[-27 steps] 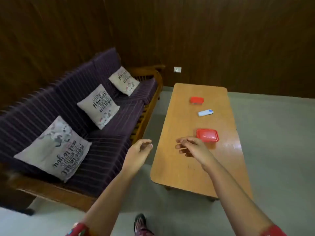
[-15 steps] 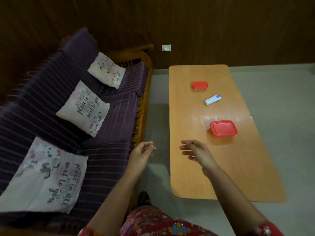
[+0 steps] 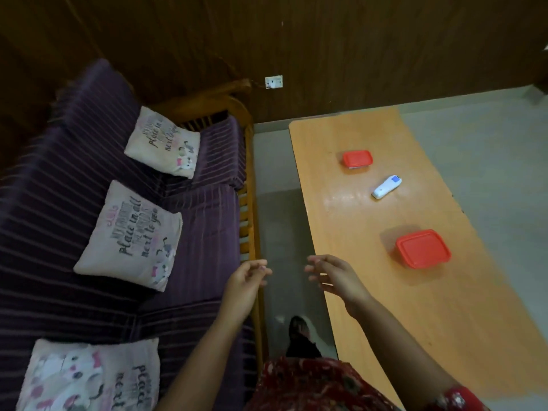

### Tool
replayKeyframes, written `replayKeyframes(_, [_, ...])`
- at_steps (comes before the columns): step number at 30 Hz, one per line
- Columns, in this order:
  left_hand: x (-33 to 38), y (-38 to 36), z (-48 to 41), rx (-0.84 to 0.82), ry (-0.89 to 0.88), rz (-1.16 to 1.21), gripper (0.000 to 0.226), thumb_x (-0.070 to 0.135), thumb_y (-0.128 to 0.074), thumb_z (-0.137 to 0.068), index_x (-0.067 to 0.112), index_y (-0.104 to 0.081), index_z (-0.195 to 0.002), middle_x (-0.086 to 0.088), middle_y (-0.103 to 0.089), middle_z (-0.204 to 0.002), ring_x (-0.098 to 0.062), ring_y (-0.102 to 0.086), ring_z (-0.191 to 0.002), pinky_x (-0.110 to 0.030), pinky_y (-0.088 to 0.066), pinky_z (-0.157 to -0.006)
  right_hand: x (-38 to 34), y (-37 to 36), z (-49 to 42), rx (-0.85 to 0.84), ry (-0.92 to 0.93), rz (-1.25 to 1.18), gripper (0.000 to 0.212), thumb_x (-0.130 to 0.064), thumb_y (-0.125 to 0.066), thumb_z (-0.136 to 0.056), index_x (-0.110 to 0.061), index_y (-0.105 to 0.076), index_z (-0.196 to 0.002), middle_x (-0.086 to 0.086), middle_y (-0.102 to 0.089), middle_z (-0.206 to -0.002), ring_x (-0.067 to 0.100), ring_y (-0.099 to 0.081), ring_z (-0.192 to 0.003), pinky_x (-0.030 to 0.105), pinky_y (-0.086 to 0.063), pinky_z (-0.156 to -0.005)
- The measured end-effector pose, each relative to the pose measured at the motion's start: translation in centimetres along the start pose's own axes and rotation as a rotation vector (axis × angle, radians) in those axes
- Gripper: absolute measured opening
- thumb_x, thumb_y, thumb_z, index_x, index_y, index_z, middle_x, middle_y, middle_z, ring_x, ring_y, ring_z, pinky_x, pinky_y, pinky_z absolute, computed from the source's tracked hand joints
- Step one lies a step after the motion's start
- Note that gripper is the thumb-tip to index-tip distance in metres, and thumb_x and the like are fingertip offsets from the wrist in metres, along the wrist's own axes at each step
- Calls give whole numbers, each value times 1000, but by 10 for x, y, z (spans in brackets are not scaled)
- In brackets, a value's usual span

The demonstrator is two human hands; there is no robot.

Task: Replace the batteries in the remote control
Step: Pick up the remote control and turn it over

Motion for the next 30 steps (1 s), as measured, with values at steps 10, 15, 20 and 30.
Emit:
replayKeyframes(10, [76,-49,-156,-197,94,-131,26,27,-44,-98,16,-59,-117,4,-66,-106,-8,-63,-89,-15,-43,-67,-23,76,-122,211,-213,-308,26,-28,-44,-98,-17,-65,-108,3,-71,-105,22,-66,-97,33,-49,-86])
replayKeyframes(15, [117,-87,-226,-300,122,-235,29,28,-42,-100,16,-58,-120,4,-66,-108,-9,-63,-88,-26,-45,-76,-44,119,-161,359,-244,-467,22,-27,-46,-97,-20,-66,-104,2,-71,-104,21,-66,-95,31,-50,-86])
replayKeyframes(20, [150,-127,-289,-445,128,-291,26,32,-43,-99,23,-60,-116,6,-67,-108,-13,-64,-96,-30,-43,-84,-57,158,-187,522,-234,-563,23,-28,-46,-97,-19,-64,-107,2,-70,-106,19,-65,-91,38,-47,-96])
replayKeyframes(30, [239,-223,-422,-900,20,-598,29,29,-43,-99,17,-60,-118,3,-68,-111,-17,-64,-97,-29,-43,-81,-81,187,-235,994,-221,-902,29,-23,-40,-98,-13,-61,-117,3,-68,-101,15,-63,-83,28,-46,-76])
Point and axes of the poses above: each hand's wrist, its own z-axis away from the middle knuckle, its own y-axis out of the back of the hand, x = y × z, the point moved 5 cm from there along -z, towards the middle knuckle
